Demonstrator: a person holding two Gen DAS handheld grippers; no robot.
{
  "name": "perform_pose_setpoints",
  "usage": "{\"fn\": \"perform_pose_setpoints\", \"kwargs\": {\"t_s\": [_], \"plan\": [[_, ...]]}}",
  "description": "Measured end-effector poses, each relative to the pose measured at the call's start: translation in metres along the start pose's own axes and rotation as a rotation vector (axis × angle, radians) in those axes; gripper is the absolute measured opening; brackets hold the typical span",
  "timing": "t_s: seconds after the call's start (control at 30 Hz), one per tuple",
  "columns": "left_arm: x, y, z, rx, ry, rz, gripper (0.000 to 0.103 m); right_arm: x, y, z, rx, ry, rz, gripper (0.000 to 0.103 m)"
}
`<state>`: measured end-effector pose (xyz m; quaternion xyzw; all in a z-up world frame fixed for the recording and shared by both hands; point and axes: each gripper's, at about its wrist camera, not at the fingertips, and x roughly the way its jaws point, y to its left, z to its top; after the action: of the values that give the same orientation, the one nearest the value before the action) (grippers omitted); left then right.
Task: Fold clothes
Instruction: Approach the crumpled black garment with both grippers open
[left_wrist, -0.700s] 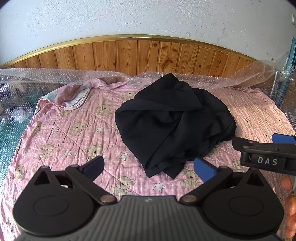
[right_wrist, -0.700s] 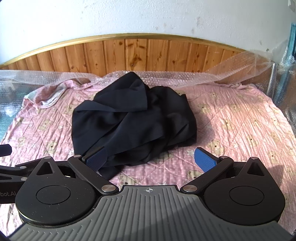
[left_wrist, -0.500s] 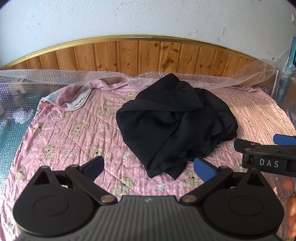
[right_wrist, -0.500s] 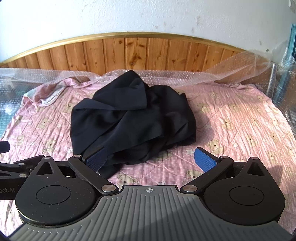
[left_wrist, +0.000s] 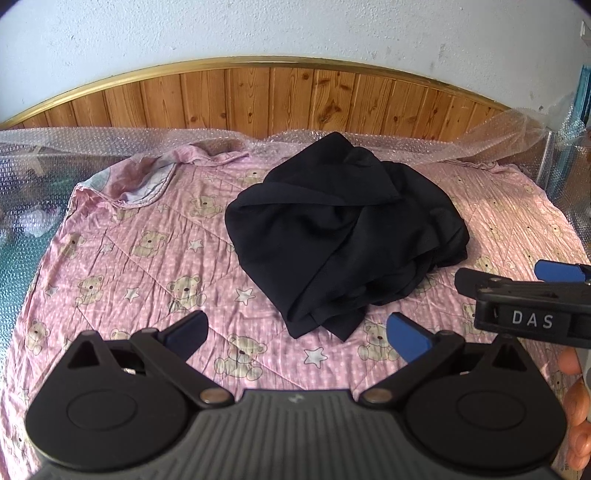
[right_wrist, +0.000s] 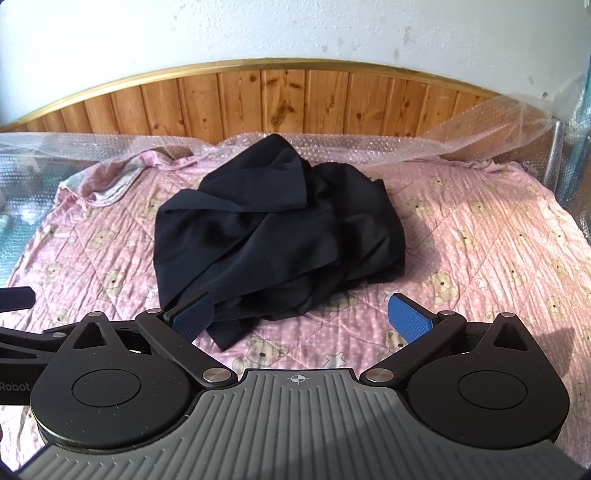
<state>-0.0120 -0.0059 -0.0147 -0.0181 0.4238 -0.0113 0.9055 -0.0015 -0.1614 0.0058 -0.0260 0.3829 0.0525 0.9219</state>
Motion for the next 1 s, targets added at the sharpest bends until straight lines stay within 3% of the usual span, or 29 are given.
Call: {"fn": "perform_pose_setpoints", "kwargs": {"t_s": [1.0], "plan": [[-0.006, -0.008, -0.011, -0.016, 0.022, -0.045, 0.101, -0.013, -0.009, -0.007, 0.037, 0.004, 0.037, 0.100]]}}
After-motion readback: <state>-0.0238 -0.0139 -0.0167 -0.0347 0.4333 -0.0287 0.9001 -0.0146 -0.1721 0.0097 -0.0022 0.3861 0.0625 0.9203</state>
